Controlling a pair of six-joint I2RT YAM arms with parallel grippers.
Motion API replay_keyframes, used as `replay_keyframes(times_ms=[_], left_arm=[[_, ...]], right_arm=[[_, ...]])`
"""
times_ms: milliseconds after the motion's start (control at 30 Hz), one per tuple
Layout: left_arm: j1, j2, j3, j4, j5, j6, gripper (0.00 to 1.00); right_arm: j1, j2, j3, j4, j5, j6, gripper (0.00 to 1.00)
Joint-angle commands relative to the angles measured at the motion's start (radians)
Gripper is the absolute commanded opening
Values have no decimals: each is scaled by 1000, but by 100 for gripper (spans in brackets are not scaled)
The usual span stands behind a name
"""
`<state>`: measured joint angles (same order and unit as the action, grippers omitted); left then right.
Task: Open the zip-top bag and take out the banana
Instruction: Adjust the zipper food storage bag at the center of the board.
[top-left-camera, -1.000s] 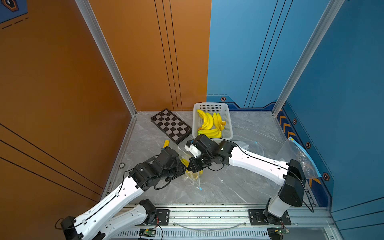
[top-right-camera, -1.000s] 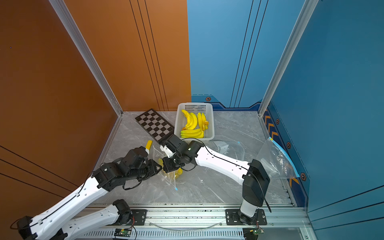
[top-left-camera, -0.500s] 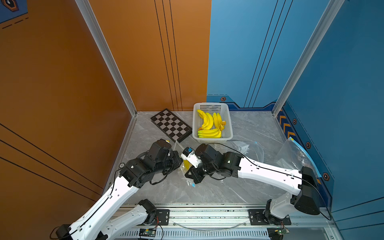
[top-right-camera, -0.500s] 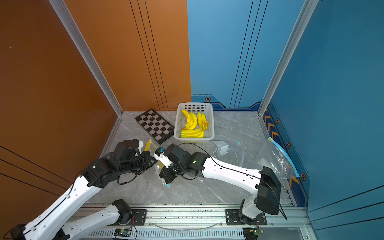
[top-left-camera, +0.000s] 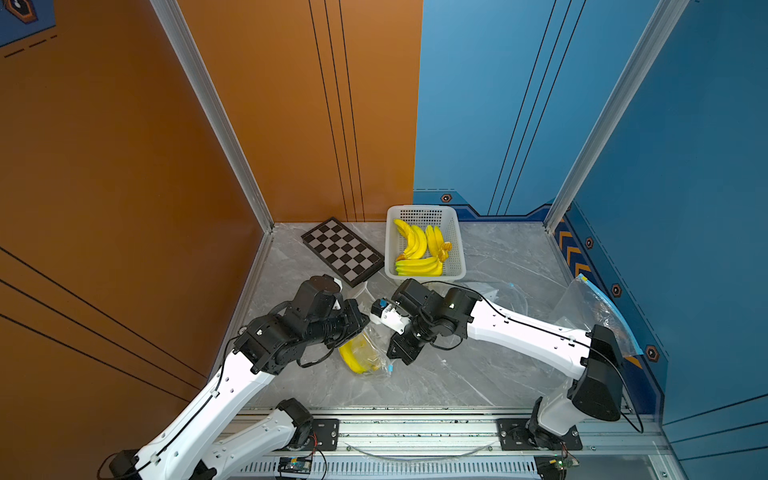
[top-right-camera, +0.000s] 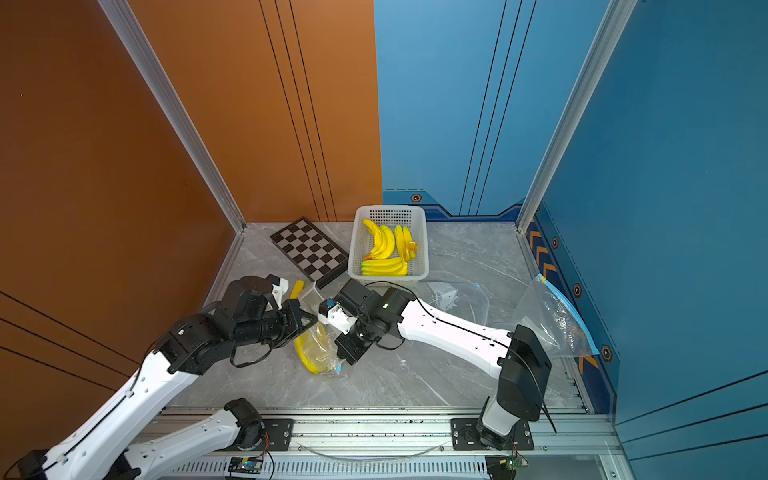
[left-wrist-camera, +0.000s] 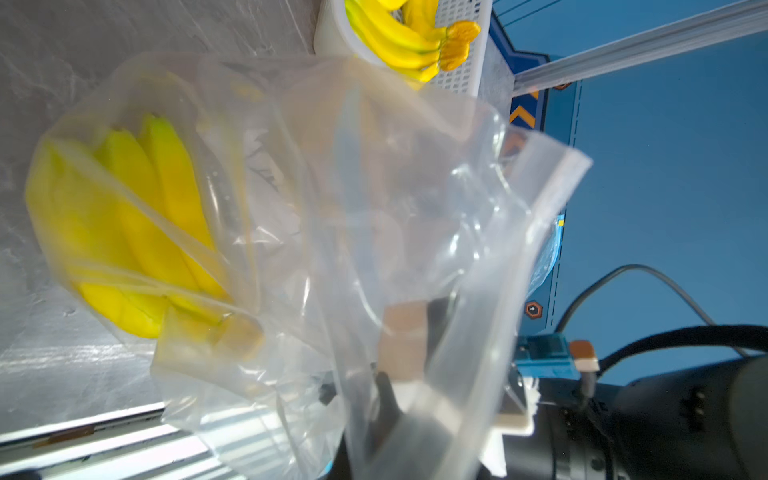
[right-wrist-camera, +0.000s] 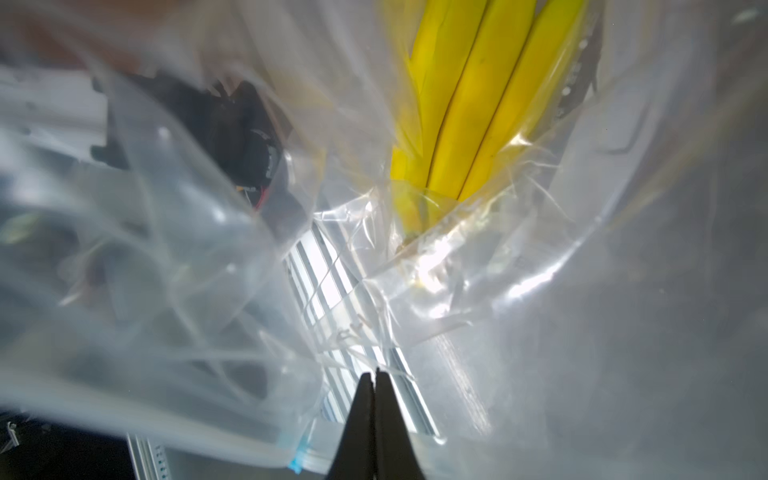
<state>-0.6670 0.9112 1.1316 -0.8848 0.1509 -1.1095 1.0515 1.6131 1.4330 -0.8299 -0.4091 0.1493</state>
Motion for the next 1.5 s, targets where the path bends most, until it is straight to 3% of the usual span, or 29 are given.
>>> replay_keyframes(times_ms=[0, 100, 200, 333, 433, 533, 633, 700, 800, 867, 933, 967, 1067, 1333, 1467], left_arm=[[-29, 42, 34, 28, 25, 42, 0], [-43, 92, 66, 29, 57, 78, 0], [-48, 146, 109, 28, 99, 125, 0], [-31, 204, 141, 27, 163, 168, 0], [-20, 303, 195, 14, 247, 249, 0], [-46, 470, 344, -43, 299, 345, 0], [-81, 601, 530, -119, 265, 403, 33], [-84, 618, 593, -140, 223, 400, 65], [-73, 578, 599, -153, 191, 381, 79], [-68, 527, 577, -166, 168, 362, 91], [-66, 469, 543, -187, 132, 343, 99], [-66, 432, 520, -198, 114, 328, 98], [-69, 309, 423, -211, 72, 283, 98], [-128, 74, 101, -210, -36, 130, 98], [-218, 69, 2, -208, -124, 46, 98]], right_arm=[[79, -85, -19, 49, 44, -229, 0], [101, -174, -145, 273, 24, -307, 0], [126, -268, -269, 456, 141, -387, 0], [83, -369, -315, 508, 238, -345, 0], [57, -520, -377, 559, 328, -302, 13], [6, -663, -424, 575, 379, -205, 28], [-65, -759, -433, 481, 438, -131, 34], [-142, -792, -417, 389, 448, -67, 37], [-280, -797, -381, 297, 380, 39, 43], [-405, -767, -342, 258, 255, 103, 53], [-472, -714, -306, 236, 140, 159, 72], [-499, -682, -291, 216, 73, 179, 84], [-544, -595, -250, 158, -56, 175, 97], [-678, -571, -293, 112, -246, 265, 95], [-803, -624, -445, 111, -295, 341, 83]])
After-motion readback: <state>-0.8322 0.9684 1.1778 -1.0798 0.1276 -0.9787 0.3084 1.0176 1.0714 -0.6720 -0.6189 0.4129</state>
